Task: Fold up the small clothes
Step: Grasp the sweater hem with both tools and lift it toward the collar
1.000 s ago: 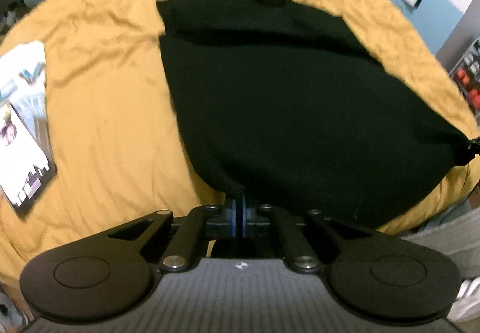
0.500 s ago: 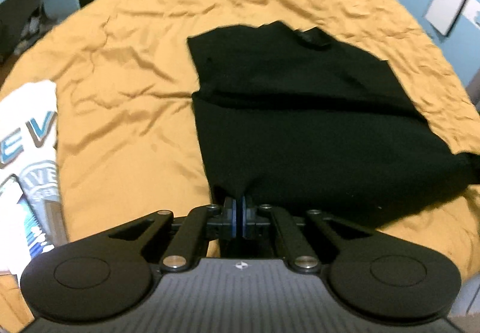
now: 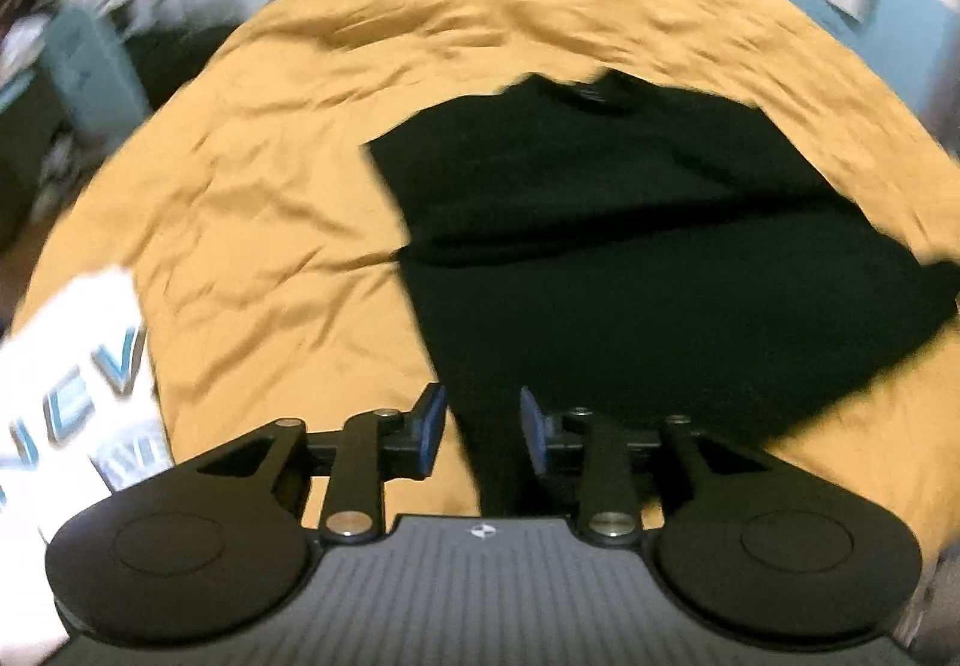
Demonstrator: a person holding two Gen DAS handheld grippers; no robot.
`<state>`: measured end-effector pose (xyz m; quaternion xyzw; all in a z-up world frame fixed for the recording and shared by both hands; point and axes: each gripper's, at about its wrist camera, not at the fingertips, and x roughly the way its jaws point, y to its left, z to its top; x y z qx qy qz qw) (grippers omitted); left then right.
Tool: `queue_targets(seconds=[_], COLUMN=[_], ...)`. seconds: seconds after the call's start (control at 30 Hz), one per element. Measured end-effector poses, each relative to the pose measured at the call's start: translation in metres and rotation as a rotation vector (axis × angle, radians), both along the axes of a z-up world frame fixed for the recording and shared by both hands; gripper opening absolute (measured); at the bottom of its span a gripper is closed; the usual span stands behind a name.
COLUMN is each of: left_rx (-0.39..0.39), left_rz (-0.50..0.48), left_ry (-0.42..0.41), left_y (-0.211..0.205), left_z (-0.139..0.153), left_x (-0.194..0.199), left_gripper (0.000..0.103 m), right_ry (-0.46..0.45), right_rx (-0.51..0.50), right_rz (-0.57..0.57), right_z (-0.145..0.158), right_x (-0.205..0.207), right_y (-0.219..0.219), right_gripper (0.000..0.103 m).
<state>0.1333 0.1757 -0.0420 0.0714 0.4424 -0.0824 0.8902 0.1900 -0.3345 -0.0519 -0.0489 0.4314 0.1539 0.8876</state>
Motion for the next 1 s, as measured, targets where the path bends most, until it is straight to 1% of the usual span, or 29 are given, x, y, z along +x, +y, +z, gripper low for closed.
queue_targets(seconds=[0.07, 0.1, 0.2, 0.23, 0.33, 0.37, 0.43, 0.5, 0.6, 0.77, 0.87, 0.9, 0.93, 1.0], left_rx=[0.069, 0.104, 0.245, 0.310, 0.466, 0.507, 0.559, 0.583, 0.611, 0.639, 0.669, 0.666, 0.658, 0.625], left_rz=[-0.092, -0.132, -0.256, -0.291, -0.351, -0.365, -0.396, -0.441, -0.504, -0.533, -0.516, -0.509, -0.501, -0.482], left_ry=[0.004, 0.010, 0.019, 0.009, -0.018, -0.027, -0.044, -0.057, -0.082, -0.077, -0.097, -0.103, -0.109, -0.113], left_y=[-0.014, -0.022, -0.043, -0.049, -0.060, -0.062, -0.067, -0.072, -0.079, -0.087, -0.088, -0.088, -0.088, -0.089], left_z=[-0.001, -0.003, -0.018, -0.024, -0.038, -0.042, -0.048, -0.051, -0.059, -0.077, -0.083, -0.083, -0.083, -0.080], left_x=[-0.008, -0.011, -0.025, -0.029, -0.039, -0.041, -0.045, -0.051, -0.055, -0.048, -0.044, -0.043, -0.042, -0.039], left_gripper=[0.044, 0.048, 0.049, 0.049, 0.049, 0.049, 0.050, 0.050, 0.057, 0.058, 0.059, 0.054, 0.043, 0.031], right_ry=[-0.004, -0.005, -0.008, -0.005, 0.006, 0.011, 0.019, 0.028, 0.040, 0.049, 0.042, 0.039, 0.037, 0.035], right_rx=[-0.030, -0.047, -0.075, -0.081, -0.086, -0.082, -0.077, -0.076, -0.072, -0.073, -0.084, -0.088, -0.094, -0.108], right_rz=[0.057, 0.087, 0.149, 0.161, 0.168, 0.168, 0.167, 0.162, 0.153, 0.158, 0.174, 0.182, 0.190, 0.209], right_z=[0.002, 0.001, -0.002, -0.005, -0.010, -0.011, -0.014, -0.017, -0.021, -0.024, -0.023, -0.023, -0.023, -0.024], right_x=[-0.005, -0.007, -0.015, -0.016, -0.022, -0.023, -0.026, -0.026, -0.027, -0.027, -0.030, -0.030, -0.031, -0.033], right_y=[0.011, 0.017, 0.028, 0.031, 0.037, 0.037, 0.037, 0.037, 0.036, 0.038, 0.041, 0.041, 0.042, 0.044], right_gripper=[0.036, 0.036, 0.040, 0.040, 0.040, 0.040, 0.041, 0.041, 0.041, 0.042, 0.046, 0.046, 0.047, 0.048])
